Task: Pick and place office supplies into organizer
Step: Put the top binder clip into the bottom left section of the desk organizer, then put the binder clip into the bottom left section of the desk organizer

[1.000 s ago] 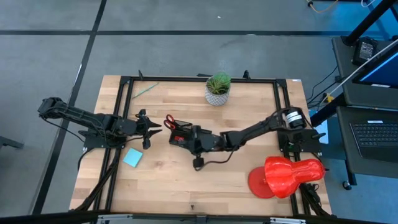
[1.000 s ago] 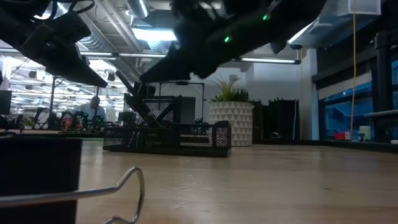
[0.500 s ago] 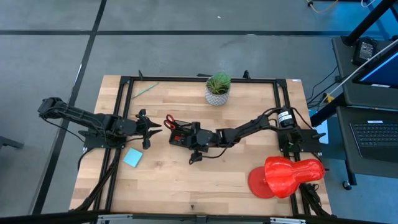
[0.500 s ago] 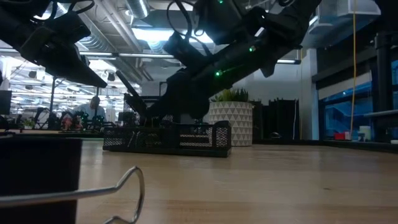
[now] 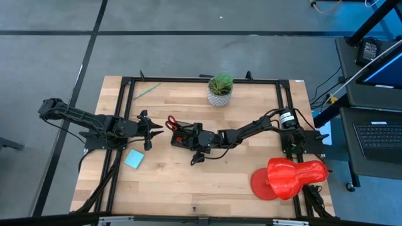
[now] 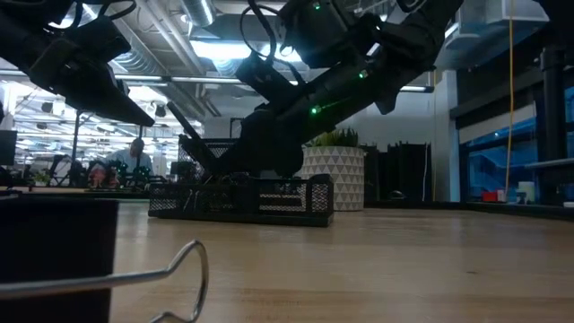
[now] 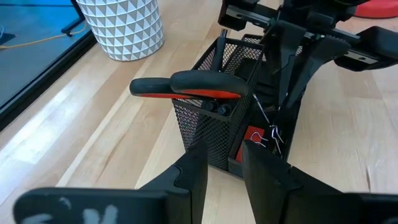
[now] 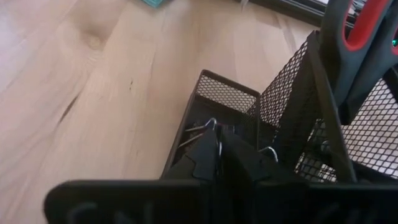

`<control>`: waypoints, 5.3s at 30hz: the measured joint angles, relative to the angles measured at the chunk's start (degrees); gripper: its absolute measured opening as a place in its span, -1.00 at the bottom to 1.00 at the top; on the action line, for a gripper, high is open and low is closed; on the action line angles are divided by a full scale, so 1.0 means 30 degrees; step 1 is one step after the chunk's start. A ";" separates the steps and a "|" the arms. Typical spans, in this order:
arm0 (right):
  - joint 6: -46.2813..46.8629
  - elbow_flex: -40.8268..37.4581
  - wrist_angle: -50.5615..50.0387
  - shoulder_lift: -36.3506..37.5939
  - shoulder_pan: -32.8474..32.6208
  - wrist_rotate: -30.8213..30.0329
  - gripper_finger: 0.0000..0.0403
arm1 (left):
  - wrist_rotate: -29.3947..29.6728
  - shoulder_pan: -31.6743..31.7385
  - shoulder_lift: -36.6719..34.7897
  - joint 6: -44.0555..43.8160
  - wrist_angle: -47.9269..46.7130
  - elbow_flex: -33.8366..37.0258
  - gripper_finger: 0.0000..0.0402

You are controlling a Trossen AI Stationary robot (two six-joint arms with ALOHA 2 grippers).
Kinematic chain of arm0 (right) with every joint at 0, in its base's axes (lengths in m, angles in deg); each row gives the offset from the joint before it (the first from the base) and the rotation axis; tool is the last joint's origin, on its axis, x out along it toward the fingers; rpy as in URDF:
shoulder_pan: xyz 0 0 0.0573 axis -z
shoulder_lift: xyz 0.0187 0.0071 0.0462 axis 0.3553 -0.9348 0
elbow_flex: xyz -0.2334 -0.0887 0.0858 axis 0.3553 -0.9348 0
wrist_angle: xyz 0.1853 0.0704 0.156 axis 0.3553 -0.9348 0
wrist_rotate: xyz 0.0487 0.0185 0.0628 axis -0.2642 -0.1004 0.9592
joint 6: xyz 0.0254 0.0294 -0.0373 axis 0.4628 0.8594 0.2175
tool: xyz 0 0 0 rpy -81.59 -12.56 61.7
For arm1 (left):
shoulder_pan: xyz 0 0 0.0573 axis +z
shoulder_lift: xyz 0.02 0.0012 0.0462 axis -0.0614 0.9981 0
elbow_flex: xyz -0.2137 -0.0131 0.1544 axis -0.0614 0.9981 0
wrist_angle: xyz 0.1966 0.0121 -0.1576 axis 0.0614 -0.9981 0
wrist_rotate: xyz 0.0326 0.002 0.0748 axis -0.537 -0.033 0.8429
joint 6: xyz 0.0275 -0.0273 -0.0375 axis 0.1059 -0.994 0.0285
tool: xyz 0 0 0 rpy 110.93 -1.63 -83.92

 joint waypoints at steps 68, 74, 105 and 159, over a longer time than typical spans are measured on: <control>0.4078 -0.0016 0.3278 -0.2399 -0.7496 0.7169 -0.35 | -0.0437 -0.0004 0.0000 -0.1537 -0.0592 -0.0007 -0.54; 0.4093 -0.0016 0.4060 -0.3018 -0.7643 0.7169 -0.35 | -0.0433 -0.0004 -0.0005 -0.1537 -0.0592 -0.0007 -0.54; 0.3990 -0.0016 0.4883 -0.3076 -0.7635 0.7155 -0.78 | -0.0430 -0.0004 -0.0003 -0.1530 -0.0597 -0.0007 -0.54; 0.4941 -0.0016 -0.3424 0.2235 -0.0780 -0.1829 -1.00 | -0.0546 -0.0004 -0.0006 -0.1530 -0.0780 -0.0007 -0.54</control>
